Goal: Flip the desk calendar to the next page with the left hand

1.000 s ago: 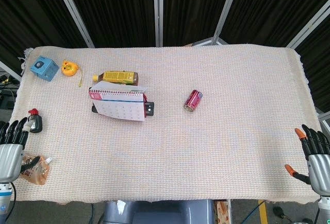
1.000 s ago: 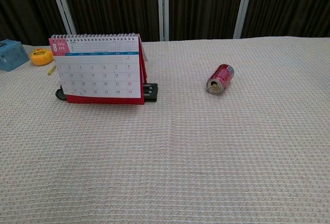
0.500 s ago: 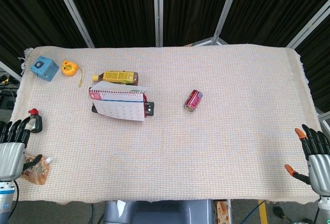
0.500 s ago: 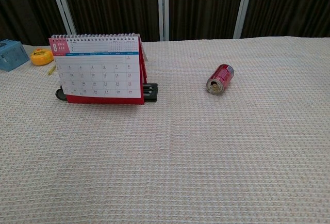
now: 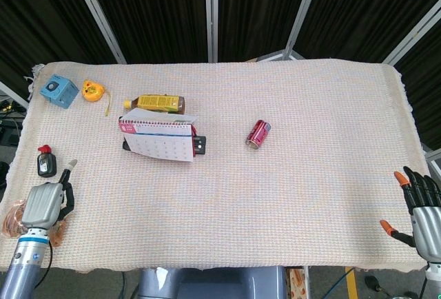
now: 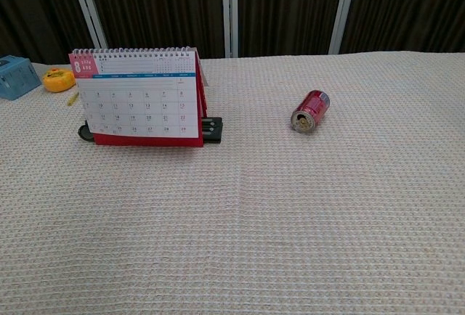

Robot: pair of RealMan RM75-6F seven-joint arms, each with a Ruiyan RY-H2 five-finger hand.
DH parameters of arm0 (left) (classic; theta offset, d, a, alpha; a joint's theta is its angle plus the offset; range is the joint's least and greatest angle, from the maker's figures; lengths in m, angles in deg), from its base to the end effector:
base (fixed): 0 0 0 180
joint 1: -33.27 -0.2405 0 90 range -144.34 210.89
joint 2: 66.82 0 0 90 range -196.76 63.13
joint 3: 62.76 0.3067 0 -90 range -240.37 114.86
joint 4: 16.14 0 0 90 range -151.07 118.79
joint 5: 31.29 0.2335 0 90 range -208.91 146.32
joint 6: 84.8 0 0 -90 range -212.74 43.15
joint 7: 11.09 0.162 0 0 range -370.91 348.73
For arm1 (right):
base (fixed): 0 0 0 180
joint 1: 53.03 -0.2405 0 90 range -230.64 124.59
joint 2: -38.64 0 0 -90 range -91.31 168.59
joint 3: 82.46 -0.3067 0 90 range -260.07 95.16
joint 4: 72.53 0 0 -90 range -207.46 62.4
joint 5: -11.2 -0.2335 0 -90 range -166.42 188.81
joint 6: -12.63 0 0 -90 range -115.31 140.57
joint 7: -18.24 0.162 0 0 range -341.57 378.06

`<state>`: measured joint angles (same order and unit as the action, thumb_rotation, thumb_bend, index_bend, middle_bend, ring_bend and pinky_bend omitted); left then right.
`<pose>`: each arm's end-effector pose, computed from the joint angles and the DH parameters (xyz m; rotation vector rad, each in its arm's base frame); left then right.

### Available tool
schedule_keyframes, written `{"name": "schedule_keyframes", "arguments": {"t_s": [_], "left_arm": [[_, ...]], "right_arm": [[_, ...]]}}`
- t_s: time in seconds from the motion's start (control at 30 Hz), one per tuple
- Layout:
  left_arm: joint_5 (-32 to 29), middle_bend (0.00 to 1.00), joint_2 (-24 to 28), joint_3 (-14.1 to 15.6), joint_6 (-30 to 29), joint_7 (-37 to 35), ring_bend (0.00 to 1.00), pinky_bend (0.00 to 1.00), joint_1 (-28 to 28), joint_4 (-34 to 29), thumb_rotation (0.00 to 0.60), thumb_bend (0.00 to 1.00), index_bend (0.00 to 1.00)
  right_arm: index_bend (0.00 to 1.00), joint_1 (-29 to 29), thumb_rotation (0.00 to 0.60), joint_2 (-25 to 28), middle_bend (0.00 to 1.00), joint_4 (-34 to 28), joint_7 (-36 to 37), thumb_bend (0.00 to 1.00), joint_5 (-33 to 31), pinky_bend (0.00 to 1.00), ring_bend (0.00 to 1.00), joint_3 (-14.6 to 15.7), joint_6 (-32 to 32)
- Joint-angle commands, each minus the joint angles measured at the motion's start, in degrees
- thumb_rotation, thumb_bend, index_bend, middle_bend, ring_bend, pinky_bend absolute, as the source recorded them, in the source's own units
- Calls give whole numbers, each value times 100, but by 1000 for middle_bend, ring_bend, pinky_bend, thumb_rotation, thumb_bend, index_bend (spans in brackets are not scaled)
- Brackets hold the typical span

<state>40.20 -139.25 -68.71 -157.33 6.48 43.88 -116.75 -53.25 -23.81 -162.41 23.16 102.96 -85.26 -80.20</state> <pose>-0.3316 0.2406 0.0749 -1.4303 -1.1000 -0.7587 -0.3678 -0.1740 0.1876 1.3512 -0.8232 0.9941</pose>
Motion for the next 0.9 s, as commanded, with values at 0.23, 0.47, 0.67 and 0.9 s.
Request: {"name": "schedule_keyframes", "arguments": {"t_s": [0.23,0.47,0.67,0.9], "left_arm": [[-1645,662,-230,-493,992,898,633,515,880,-90,600,848,0],[-2766,662,-495,-692,1334,1499,633,515,1486,116,600,854,0],[-3317,662,-784,-728,1413,1874,633,515,1901,339,600,857,0],[-3697,662,-1096,-689,1359,2108,633,515,2236,542,600,859,0]], "right_arm": [[0,14,600,49,0,-24,106,69,-9,0,0,-15,-34],[0,20,600,98,0,-43,217,69,-44,0,0,-36,-43],[0,24,600,128,0,-41,302,69,-79,0,0,-53,-41],[0,17,600,147,0,-16,388,69,-132,0,0,-75,-12]]}}
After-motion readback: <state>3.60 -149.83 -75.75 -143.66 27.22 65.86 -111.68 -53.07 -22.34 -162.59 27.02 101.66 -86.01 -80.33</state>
